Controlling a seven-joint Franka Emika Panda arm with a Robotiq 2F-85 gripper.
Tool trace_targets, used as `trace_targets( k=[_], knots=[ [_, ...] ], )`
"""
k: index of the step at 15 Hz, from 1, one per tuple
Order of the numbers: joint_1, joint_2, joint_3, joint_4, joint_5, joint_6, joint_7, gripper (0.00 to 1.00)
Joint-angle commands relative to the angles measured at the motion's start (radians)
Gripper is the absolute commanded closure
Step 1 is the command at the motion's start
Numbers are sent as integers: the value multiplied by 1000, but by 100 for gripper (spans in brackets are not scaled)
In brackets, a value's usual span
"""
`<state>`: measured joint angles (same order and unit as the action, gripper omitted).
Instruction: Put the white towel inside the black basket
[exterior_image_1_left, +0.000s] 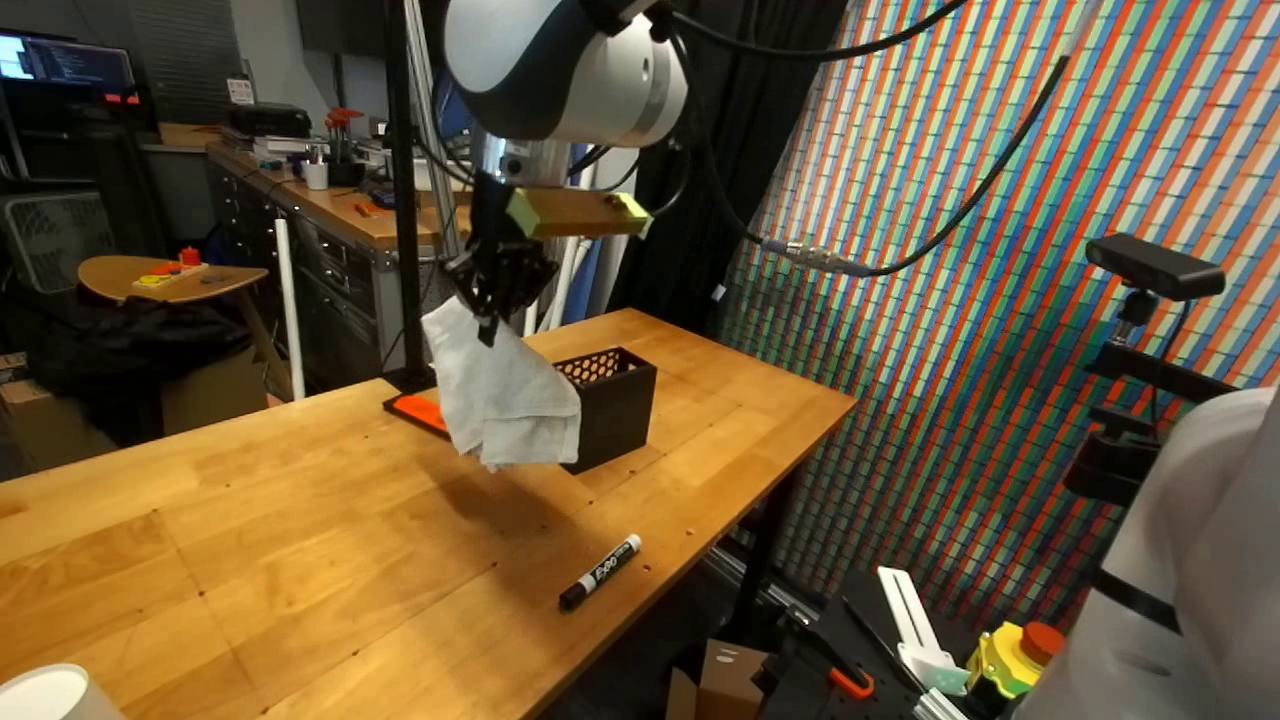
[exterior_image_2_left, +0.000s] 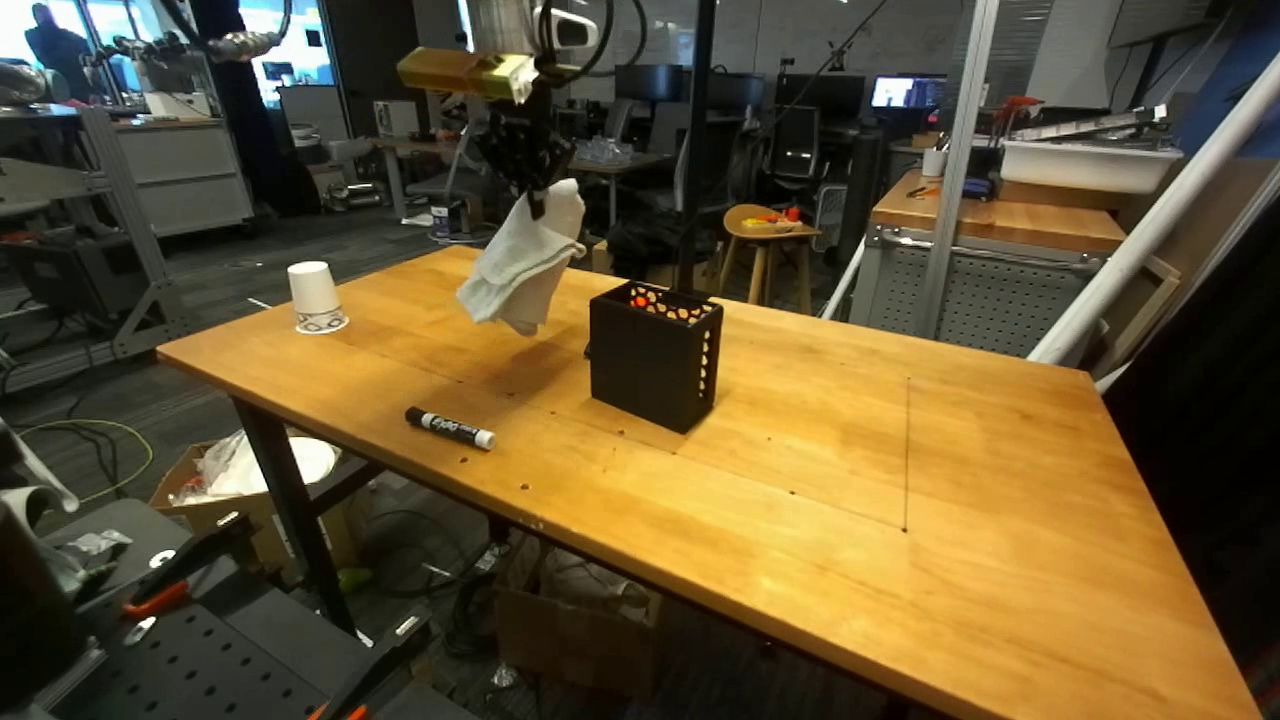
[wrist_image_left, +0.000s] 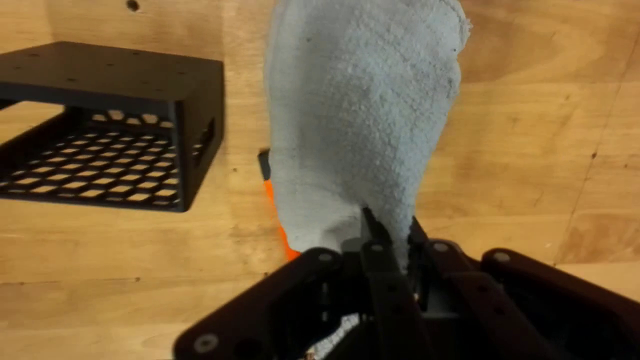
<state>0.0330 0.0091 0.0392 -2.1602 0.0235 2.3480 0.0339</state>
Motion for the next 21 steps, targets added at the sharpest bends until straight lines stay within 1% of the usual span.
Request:
trace_targets(
  k=[1, 5, 9, 13, 17, 21],
  knots=[
    [-45, -88, -46, -17, -61, 37, 52, 97],
    [-104, -84, -90, 16, -169, 57, 73, 97],
    [-138, -41, -107, 32, -299, 115, 128, 97],
    [-126, 37, -103, 48, -331, 144, 139, 97],
    [-98, 134, -102, 74, -324, 161, 122, 97],
    [-82, 214, -116, 97, -318, 160, 106, 97]
  ],
)
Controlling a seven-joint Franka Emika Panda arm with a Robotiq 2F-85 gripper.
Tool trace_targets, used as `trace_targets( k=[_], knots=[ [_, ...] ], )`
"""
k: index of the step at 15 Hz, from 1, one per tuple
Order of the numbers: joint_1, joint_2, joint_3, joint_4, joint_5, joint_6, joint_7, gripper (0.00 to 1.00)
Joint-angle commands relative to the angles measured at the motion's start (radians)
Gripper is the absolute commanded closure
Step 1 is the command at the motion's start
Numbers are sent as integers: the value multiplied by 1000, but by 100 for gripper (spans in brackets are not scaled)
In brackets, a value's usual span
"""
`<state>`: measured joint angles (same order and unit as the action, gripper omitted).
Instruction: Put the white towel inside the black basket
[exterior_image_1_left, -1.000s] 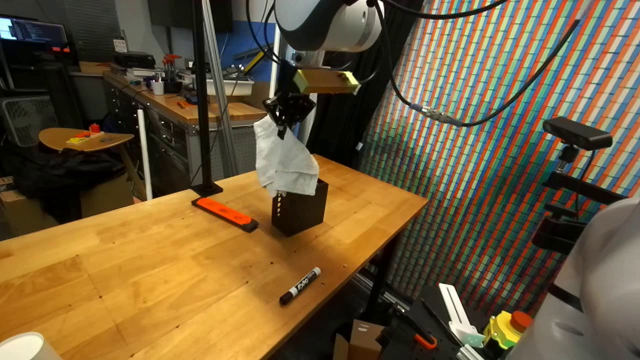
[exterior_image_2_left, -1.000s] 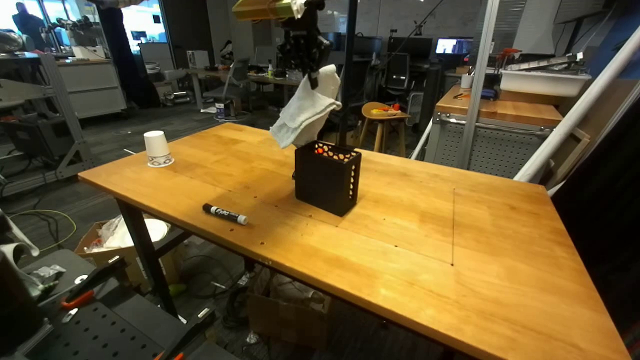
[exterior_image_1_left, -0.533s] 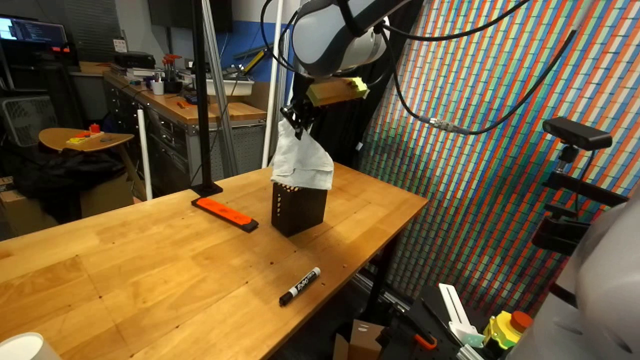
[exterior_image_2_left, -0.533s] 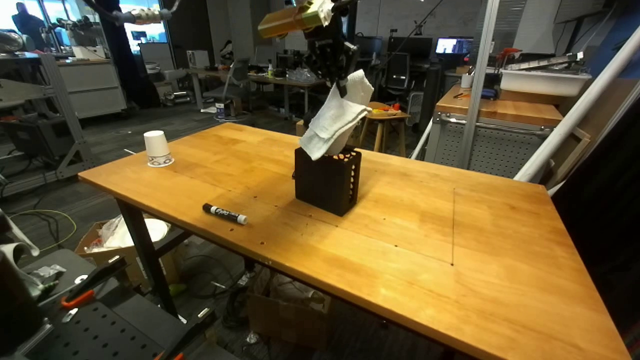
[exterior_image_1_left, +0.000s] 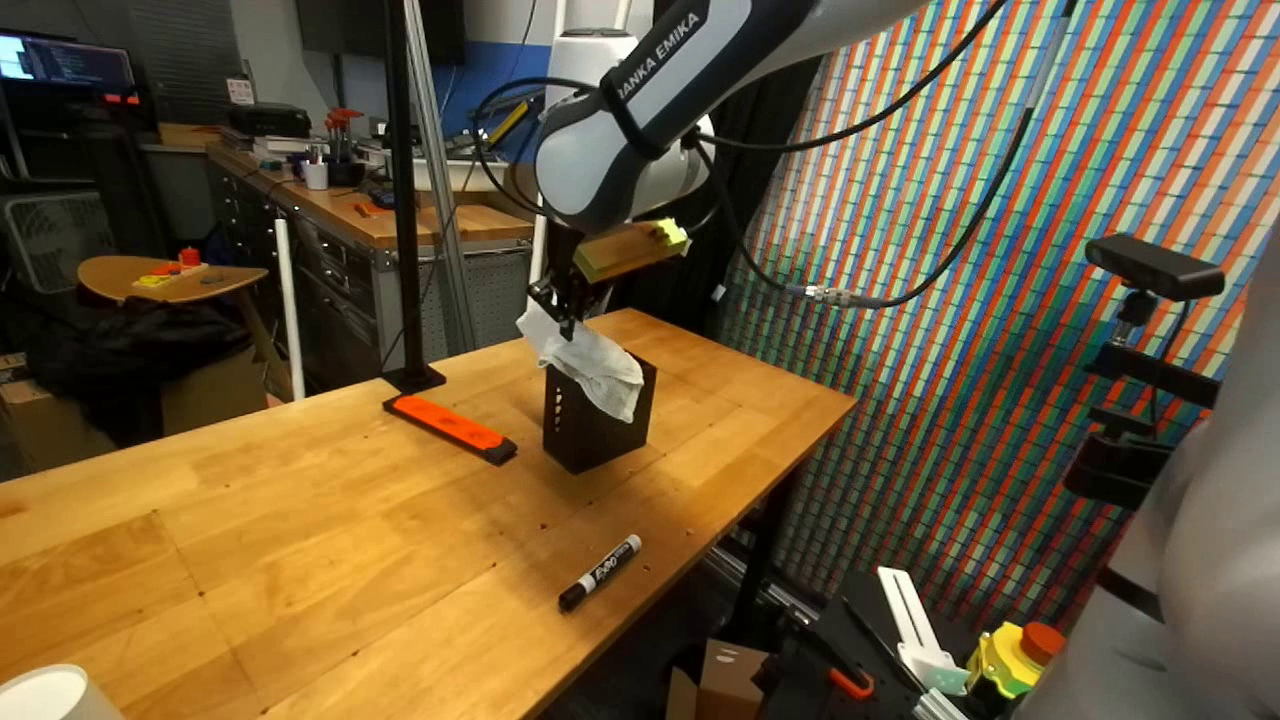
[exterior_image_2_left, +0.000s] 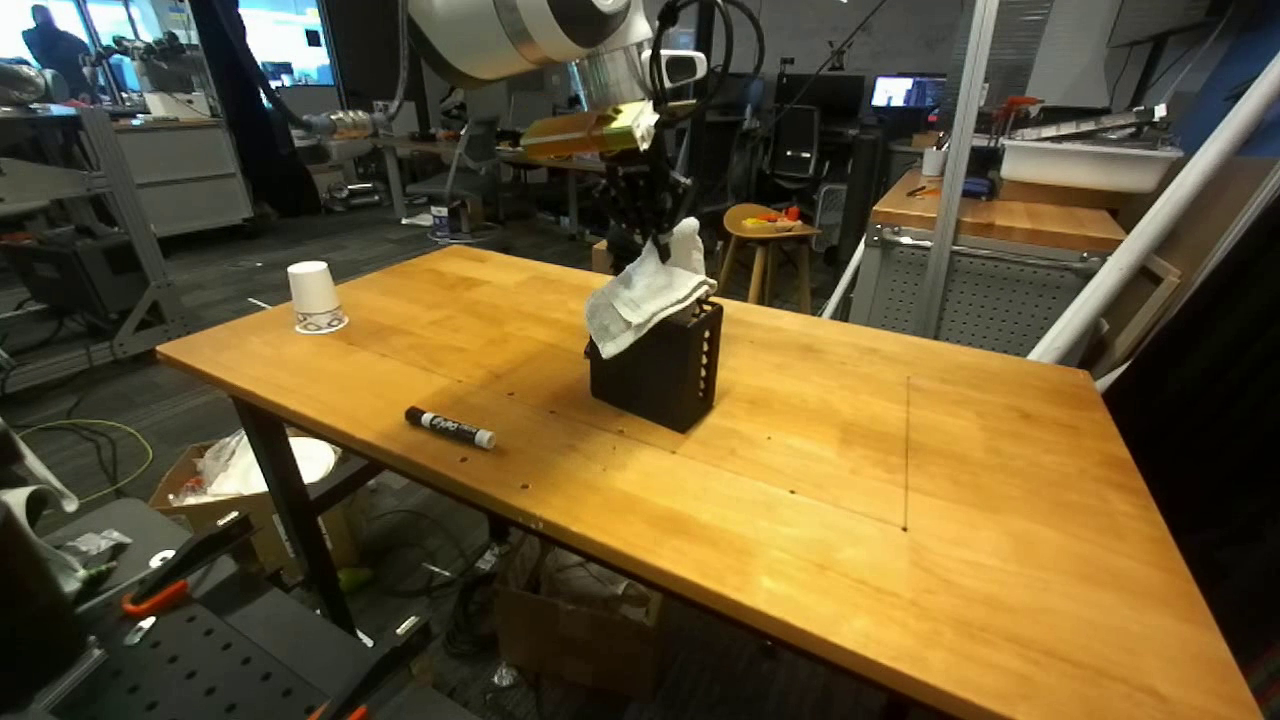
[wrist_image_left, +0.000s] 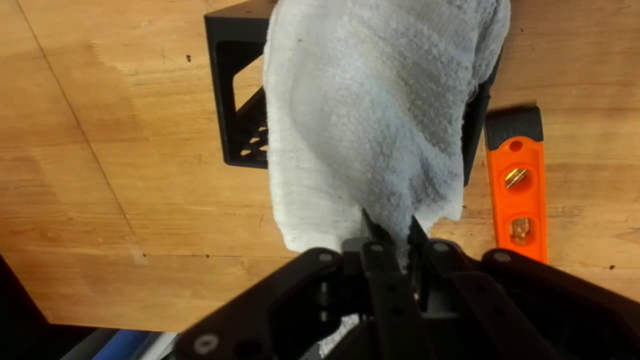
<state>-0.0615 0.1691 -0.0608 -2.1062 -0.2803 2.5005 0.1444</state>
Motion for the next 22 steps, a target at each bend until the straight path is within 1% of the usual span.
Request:
trace_targets(
  k=[1, 4, 6, 9, 11, 14, 18, 22],
  knots=[
    [13, 62, -23, 44, -18, 2, 0, 97],
    [14, 42, -46, 32, -49, -11, 21, 97],
    [9, 10, -61, -2, -55, -5, 28, 97],
    [5, -21, -76, -40, -47, -41, 29, 97],
    [4, -40, -67, -69, -20, -64, 11, 97],
    [10, -71, -53, -102, -14, -73, 12, 97],
    [19, -115, -43, -135, -37, -45, 32, 97],
    [16, -145, -45, -161, -69, -45, 48, 97]
  ],
)
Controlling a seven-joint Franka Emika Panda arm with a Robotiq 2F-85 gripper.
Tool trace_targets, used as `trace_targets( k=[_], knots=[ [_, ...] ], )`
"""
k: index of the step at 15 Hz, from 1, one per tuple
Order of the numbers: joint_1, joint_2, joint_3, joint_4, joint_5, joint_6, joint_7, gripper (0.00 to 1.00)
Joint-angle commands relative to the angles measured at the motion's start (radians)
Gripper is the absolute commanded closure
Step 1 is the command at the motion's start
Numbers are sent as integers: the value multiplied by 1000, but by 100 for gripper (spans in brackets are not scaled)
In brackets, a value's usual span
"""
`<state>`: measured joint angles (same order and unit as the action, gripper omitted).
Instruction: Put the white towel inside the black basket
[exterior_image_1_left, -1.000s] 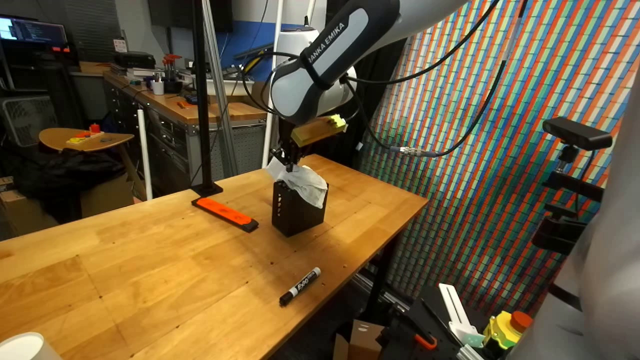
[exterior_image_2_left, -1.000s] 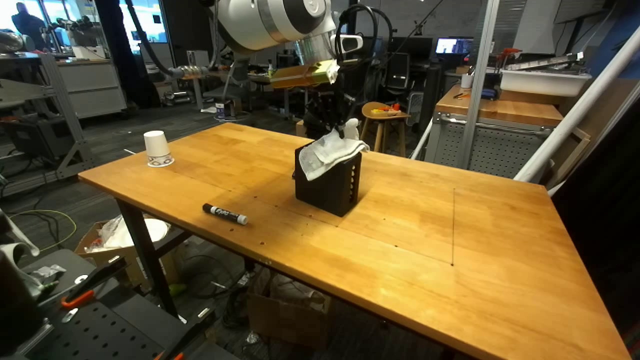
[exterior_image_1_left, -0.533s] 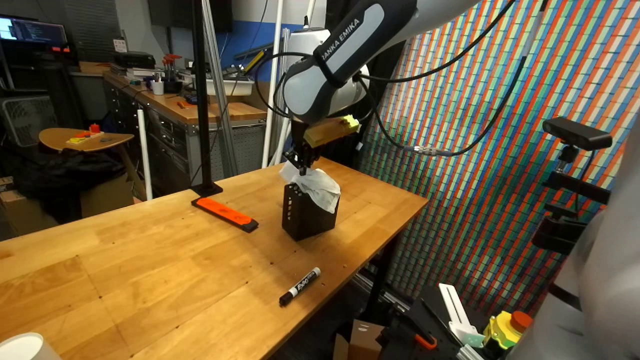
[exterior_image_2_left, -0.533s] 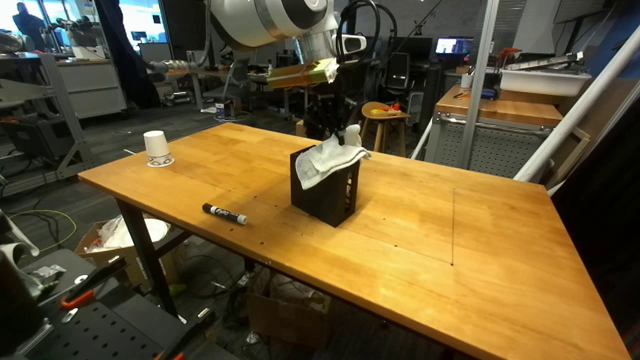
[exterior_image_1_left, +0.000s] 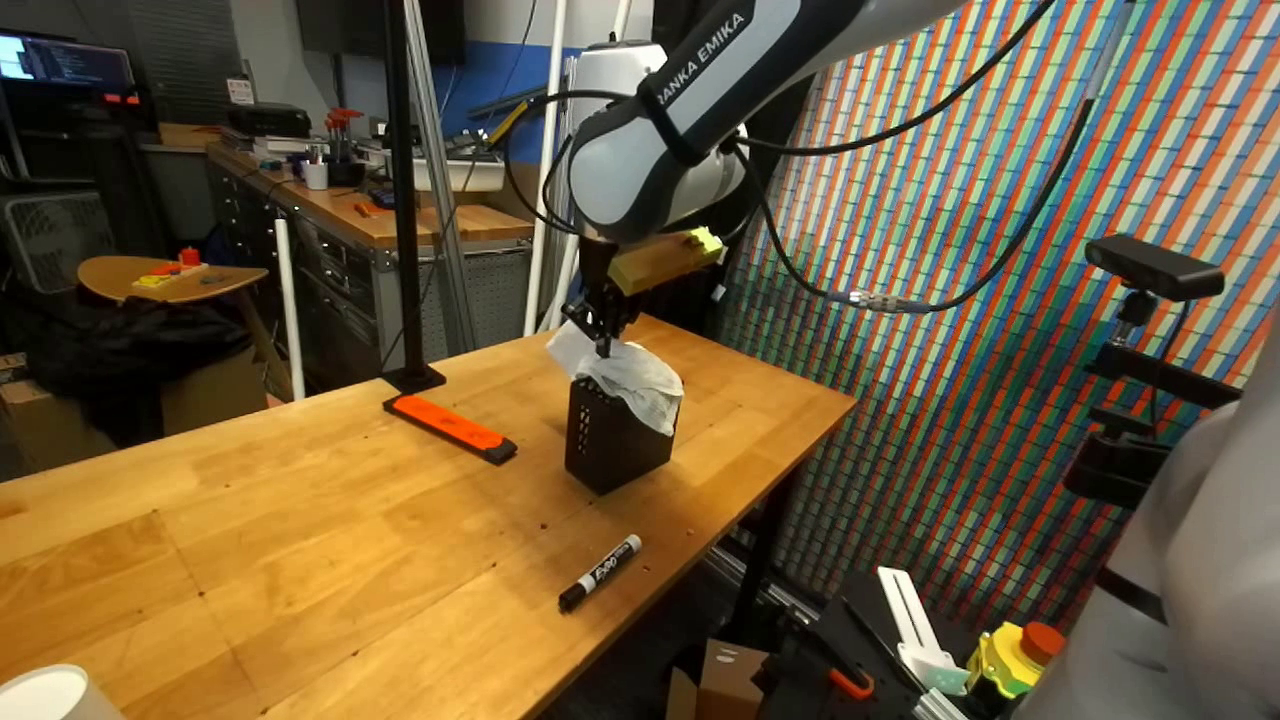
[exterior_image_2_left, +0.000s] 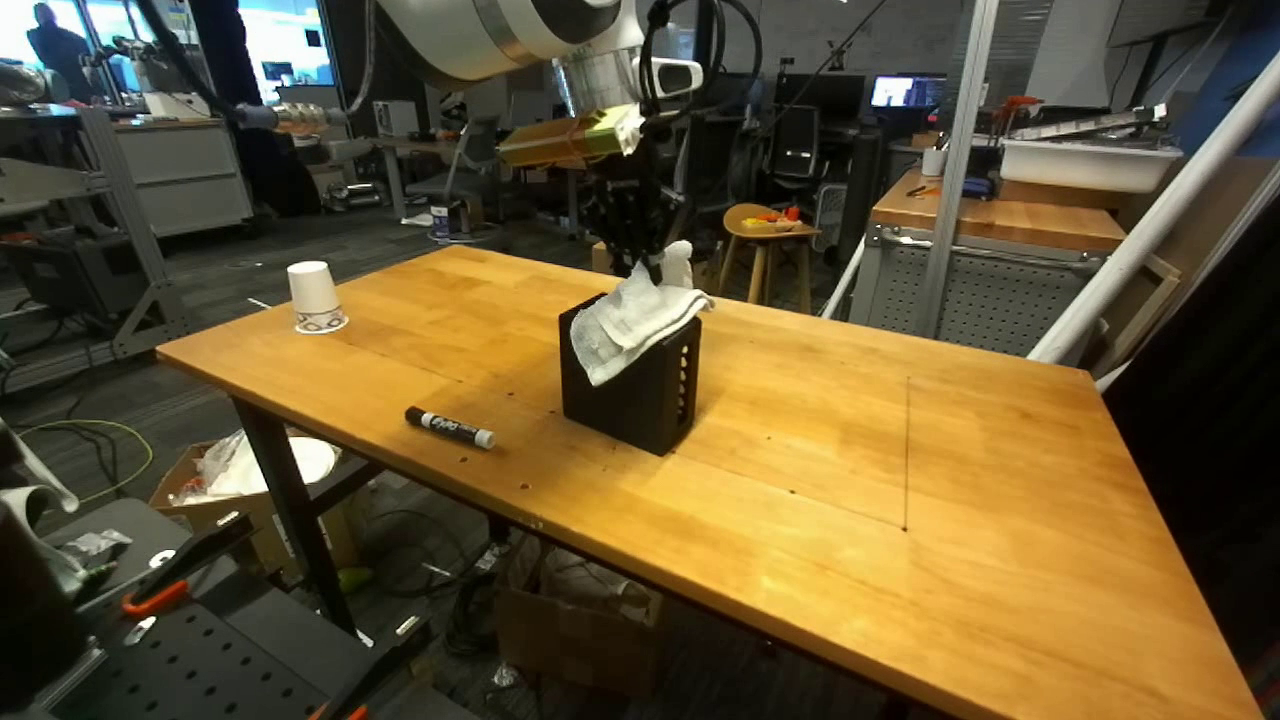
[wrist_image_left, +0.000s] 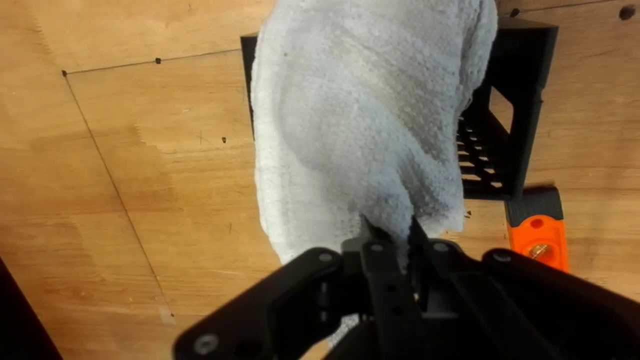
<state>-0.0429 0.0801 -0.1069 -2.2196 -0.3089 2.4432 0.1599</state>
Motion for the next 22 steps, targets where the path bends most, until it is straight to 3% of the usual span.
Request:
trace_targets(
  k=[1, 17, 22],
  knots=[
    [-6, -58, -2, -55, -59, 11, 37, 97],
    [-30, -140, -3, -138, -229, -19, 172, 97],
    [-40, -162, 10, -180, -225, -25, 190, 97]
  ],
)
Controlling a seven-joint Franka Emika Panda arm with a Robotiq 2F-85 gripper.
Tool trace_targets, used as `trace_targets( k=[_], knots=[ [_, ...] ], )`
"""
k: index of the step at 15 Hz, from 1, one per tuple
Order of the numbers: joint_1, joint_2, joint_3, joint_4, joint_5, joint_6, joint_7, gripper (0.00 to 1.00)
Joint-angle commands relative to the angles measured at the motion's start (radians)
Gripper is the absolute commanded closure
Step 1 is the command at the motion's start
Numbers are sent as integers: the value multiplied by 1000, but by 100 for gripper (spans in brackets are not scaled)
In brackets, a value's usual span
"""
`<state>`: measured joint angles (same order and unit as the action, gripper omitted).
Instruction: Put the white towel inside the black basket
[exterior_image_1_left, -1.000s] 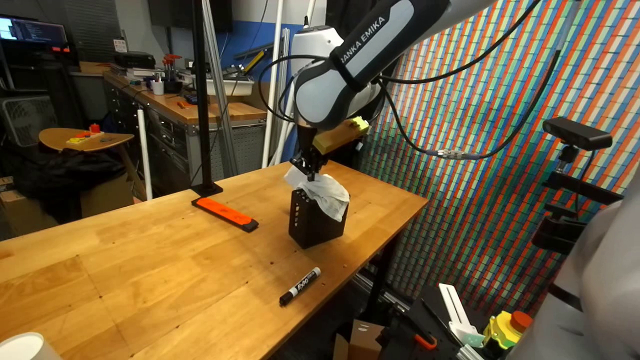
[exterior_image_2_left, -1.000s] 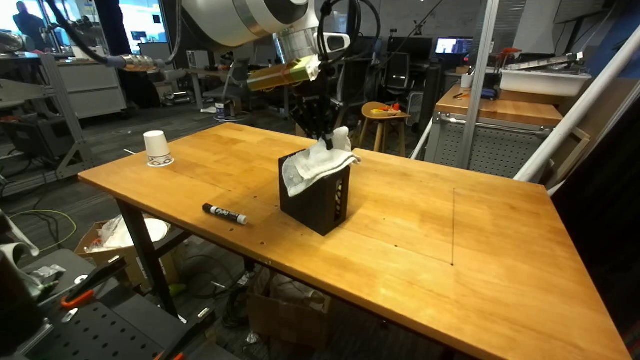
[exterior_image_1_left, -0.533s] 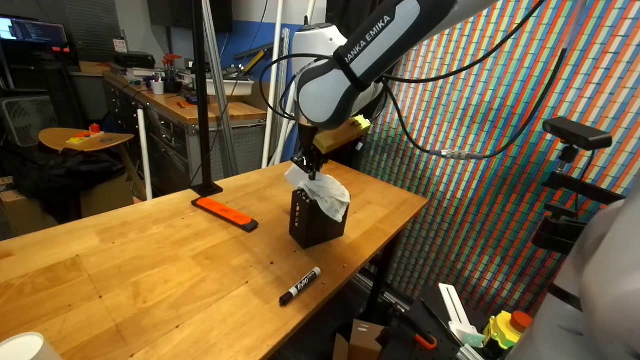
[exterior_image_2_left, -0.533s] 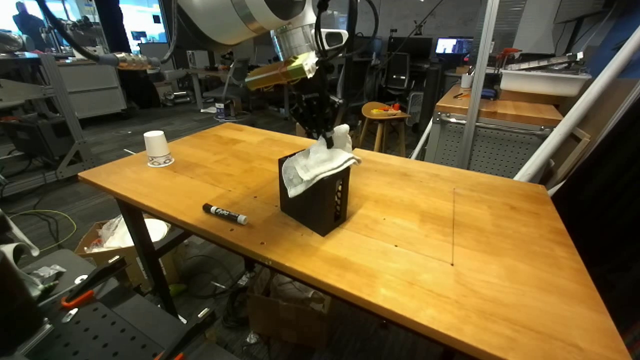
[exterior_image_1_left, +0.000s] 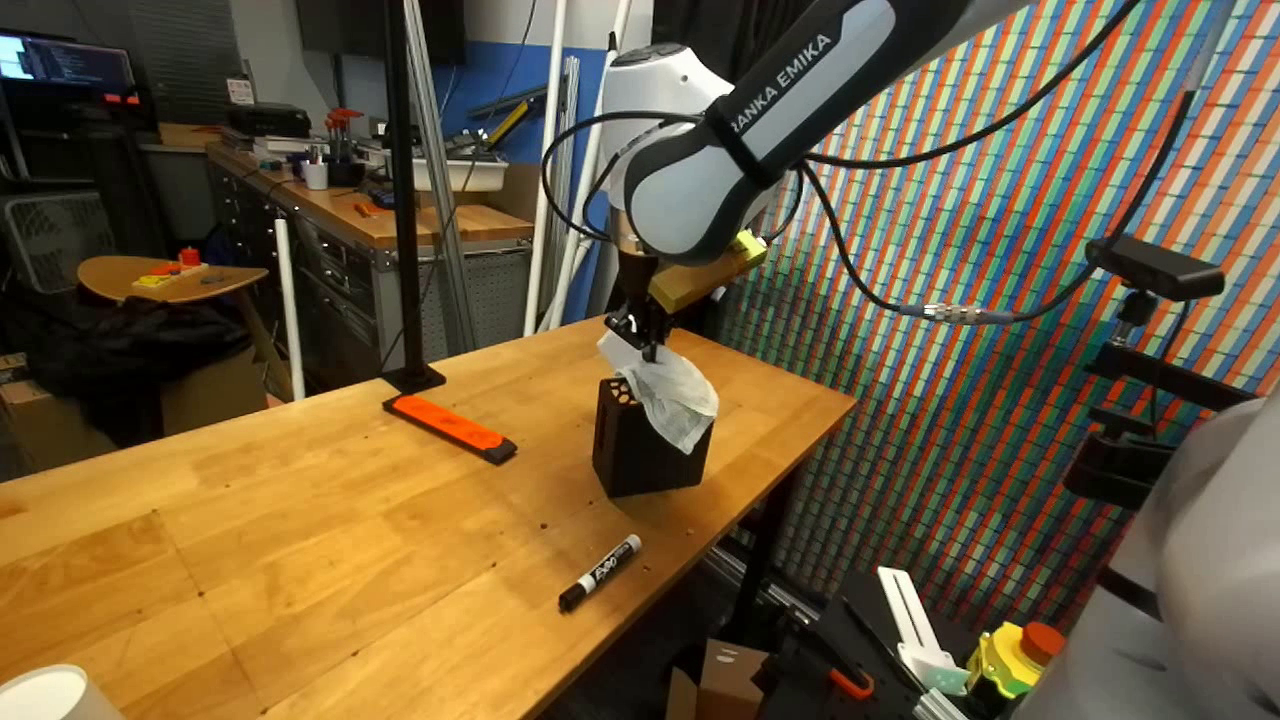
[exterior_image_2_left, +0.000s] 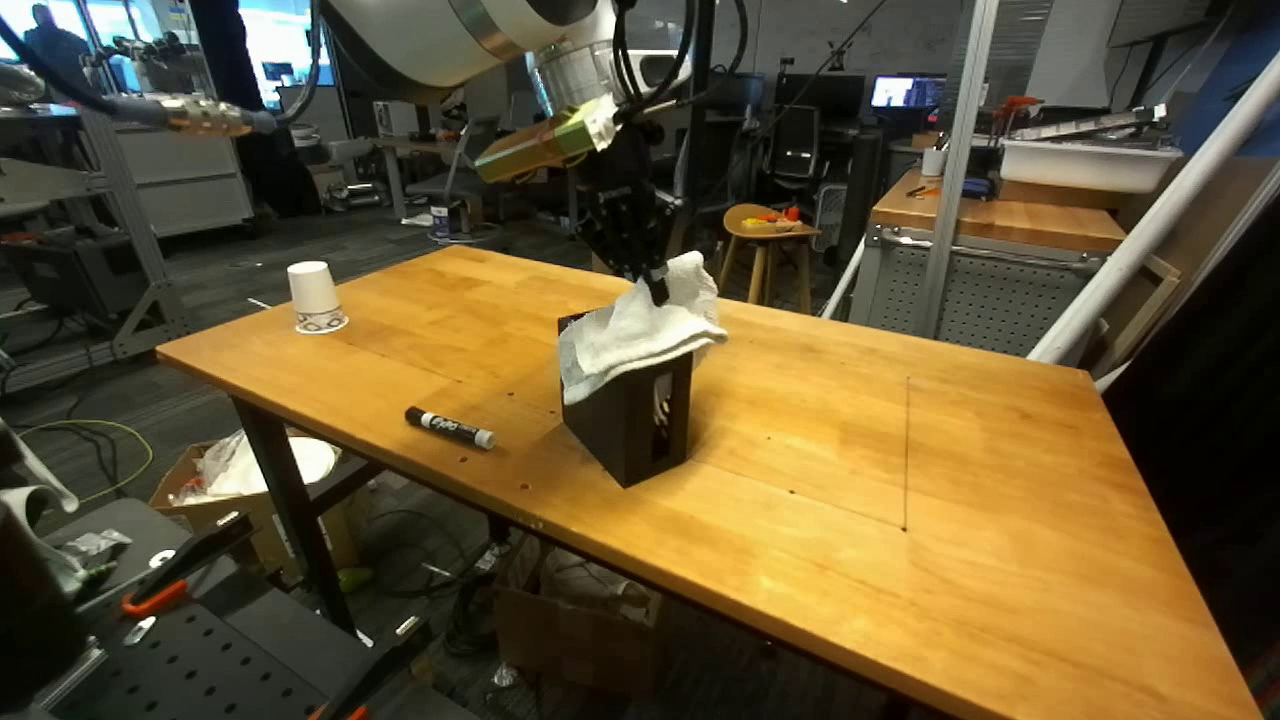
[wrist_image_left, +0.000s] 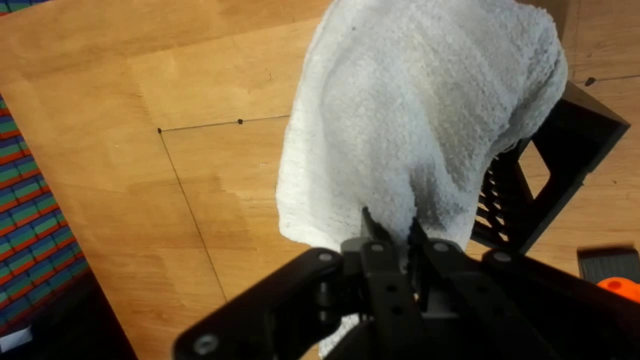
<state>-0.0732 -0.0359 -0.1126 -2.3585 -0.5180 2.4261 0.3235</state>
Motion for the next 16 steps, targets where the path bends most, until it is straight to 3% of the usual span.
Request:
trace_targets(
  k=[1, 10, 16],
  knots=[
    [-8, -42, 20, -44, -9, -8, 26, 97],
    [30, 62, 80, -13, 41, -42, -6, 97],
    [43, 113, 93, 34, 52, -126, -25, 97]
  ],
)
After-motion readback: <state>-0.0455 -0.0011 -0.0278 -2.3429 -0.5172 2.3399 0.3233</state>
